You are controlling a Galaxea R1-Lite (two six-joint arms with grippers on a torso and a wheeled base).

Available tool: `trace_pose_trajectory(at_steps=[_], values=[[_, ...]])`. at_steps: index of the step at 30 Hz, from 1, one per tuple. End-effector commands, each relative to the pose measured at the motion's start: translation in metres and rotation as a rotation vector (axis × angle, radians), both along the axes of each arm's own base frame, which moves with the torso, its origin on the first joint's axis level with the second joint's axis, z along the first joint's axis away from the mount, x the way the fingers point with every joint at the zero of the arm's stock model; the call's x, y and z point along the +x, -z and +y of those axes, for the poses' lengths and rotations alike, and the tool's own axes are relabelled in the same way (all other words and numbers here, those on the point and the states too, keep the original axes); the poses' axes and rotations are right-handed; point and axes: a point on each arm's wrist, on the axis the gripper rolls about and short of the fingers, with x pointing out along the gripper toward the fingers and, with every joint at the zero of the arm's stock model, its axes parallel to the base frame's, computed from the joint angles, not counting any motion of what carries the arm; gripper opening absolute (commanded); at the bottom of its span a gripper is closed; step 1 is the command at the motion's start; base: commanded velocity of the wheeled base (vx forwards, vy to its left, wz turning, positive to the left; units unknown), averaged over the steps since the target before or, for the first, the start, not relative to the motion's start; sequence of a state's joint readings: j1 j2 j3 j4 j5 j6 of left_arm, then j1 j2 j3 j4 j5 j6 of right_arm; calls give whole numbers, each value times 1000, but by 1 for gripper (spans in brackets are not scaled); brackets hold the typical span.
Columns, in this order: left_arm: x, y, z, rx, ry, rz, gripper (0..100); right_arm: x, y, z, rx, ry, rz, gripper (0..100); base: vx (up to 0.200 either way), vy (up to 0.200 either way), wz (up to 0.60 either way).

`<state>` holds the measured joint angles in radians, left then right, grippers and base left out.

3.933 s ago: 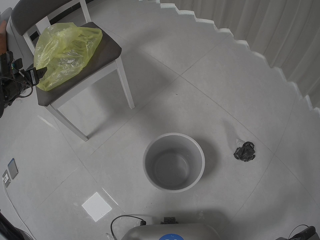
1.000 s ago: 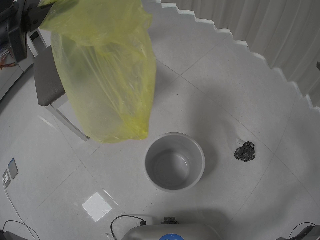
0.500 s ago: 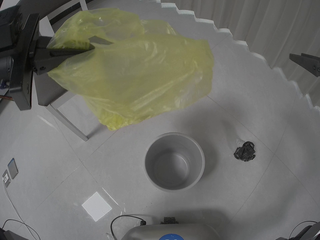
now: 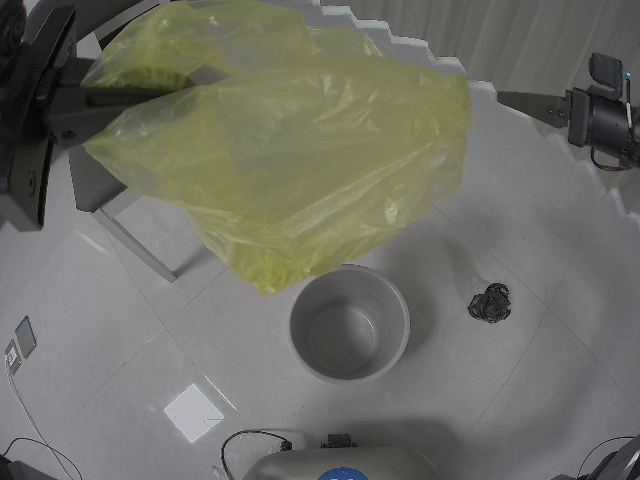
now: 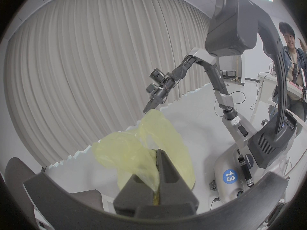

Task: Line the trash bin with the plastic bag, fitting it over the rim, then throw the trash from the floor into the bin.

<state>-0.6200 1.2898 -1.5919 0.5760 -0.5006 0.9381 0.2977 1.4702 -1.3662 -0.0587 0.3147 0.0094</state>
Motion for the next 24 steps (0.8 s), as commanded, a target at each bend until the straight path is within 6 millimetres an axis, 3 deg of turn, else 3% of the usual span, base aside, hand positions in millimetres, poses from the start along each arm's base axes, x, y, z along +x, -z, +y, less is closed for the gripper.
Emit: trace_pose_trajectory(at_steps=[1, 8, 11, 14, 24], values=[[-13, 0, 3, -1, 35, -3, 0, 38, -7, 25, 1, -41, -9, 100, 0, 0, 0], [-14, 3, 1, 6, 52, 7, 0, 42, -26, 38, 5, -76, 1, 100, 0, 0, 0], [-15, 3, 0, 5, 58, 6, 0, 39, -19, 49, -7, -116, 35, 100, 0, 0, 0], [-15, 3, 0, 5, 56, 5, 0, 30, 0, 60, -45, -158, 104, 100, 0, 0, 0], [-16, -1, 3, -6, 42, -10, 0, -12, 23, 53, -111, -209, 189, 100, 0, 0, 0]])
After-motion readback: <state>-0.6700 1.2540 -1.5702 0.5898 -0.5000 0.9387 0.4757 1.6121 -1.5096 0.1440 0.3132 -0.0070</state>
